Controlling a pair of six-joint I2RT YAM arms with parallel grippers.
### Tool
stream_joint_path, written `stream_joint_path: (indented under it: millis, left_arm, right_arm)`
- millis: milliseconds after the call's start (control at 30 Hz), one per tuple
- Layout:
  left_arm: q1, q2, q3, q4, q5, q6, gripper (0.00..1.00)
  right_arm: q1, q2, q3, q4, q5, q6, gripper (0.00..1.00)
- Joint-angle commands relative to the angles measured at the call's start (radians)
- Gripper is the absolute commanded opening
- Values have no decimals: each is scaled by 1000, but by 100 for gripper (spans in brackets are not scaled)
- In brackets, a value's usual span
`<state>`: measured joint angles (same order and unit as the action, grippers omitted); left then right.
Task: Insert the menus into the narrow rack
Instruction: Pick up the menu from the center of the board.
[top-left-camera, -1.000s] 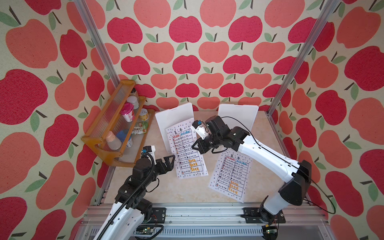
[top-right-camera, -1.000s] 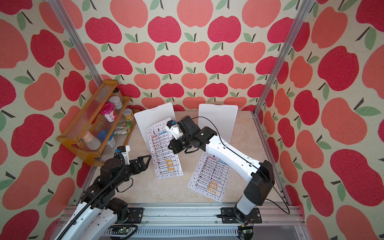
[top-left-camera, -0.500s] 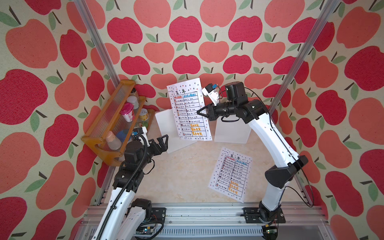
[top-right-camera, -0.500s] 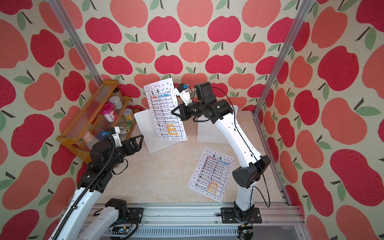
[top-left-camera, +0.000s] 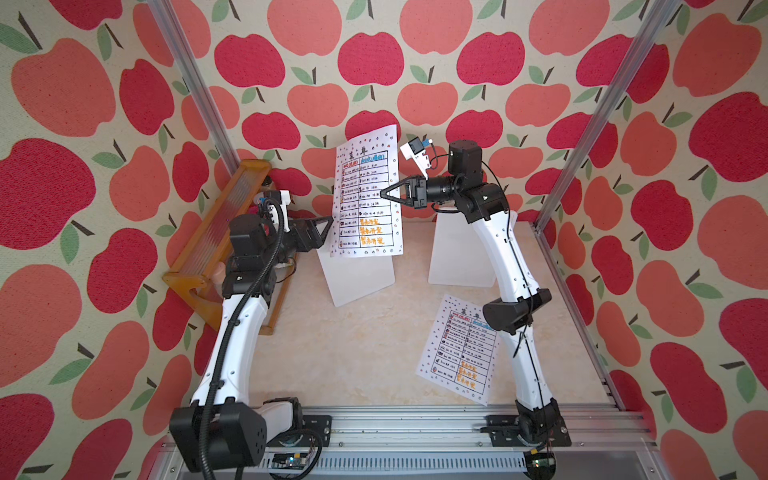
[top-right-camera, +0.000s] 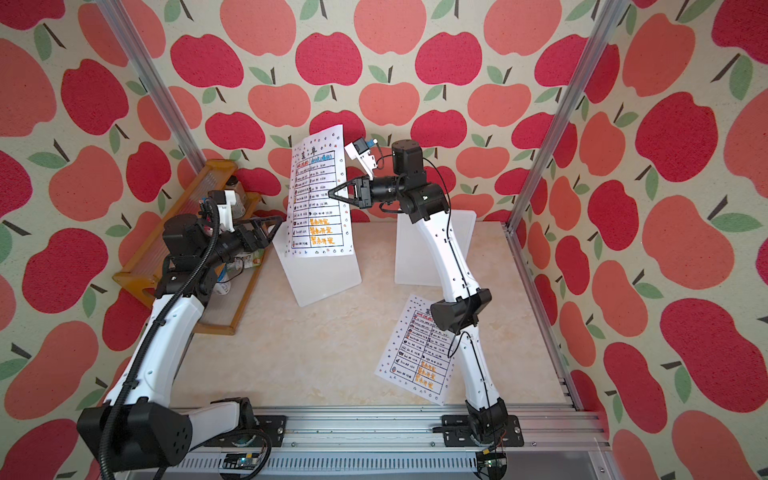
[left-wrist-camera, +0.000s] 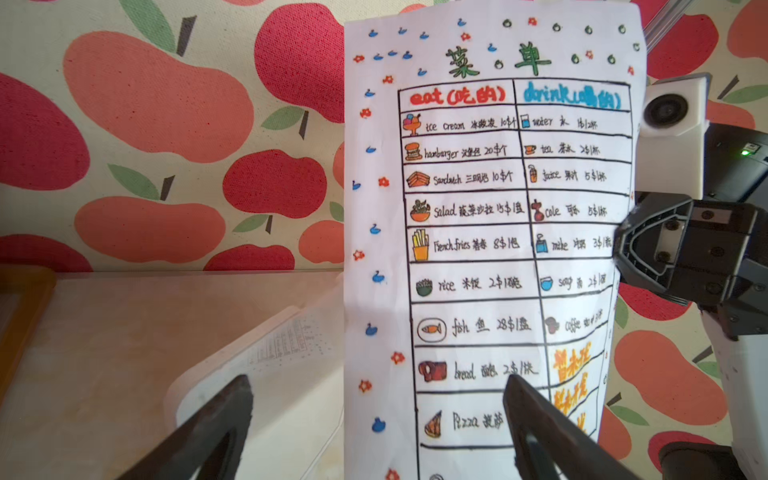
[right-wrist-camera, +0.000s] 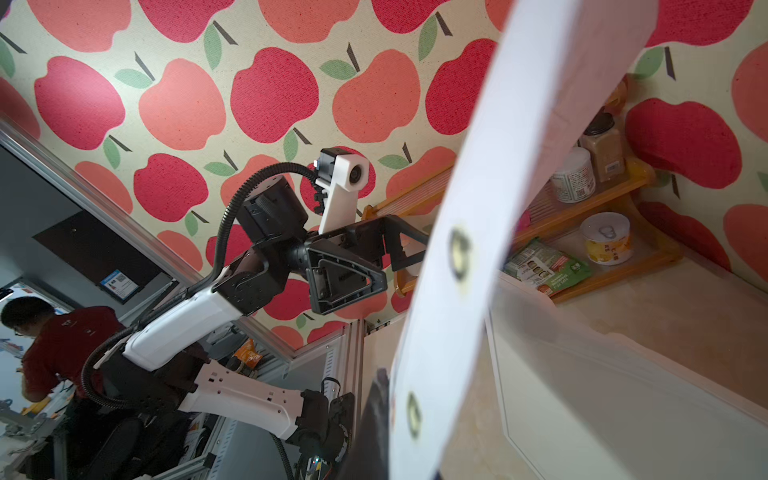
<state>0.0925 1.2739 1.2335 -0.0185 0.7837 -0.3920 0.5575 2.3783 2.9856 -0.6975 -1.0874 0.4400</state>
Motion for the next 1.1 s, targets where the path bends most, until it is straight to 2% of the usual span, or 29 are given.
stream_joint_path:
  millis: [0,167,267,433,633,800,900,1067]
  left_arm:
    - [41,89,79,74,235,-14,94]
    - [29,206,195,72,365,-30,94]
    - [-7,258,283,-27,386,30,92]
    - [-61,325,395,-191,427,119,92]
    - [-74,343,390,-203,460,121,91]
    - [-73,328,364,-177,482,108,91]
    - [-74,347,359,-101,518,40,91]
    - [-122,364,369,-82,539,29,91]
  right_arm:
    - [-1,-6,30,68,-90,76,0]
    - [-10,-35,-16,32,-70,20,0]
    - [-6,-36,-9,12,-59,15,0]
    - [9,-69,-17,-104,10,-94,0]
    - [34,-135,-41,-263,126,-246,0]
    - [43,-200,-84,-280,142,-264,0]
    - [53,-230,-87,-287,140,-262,0]
    - [59,-272,-118,-303,149,-276,0]
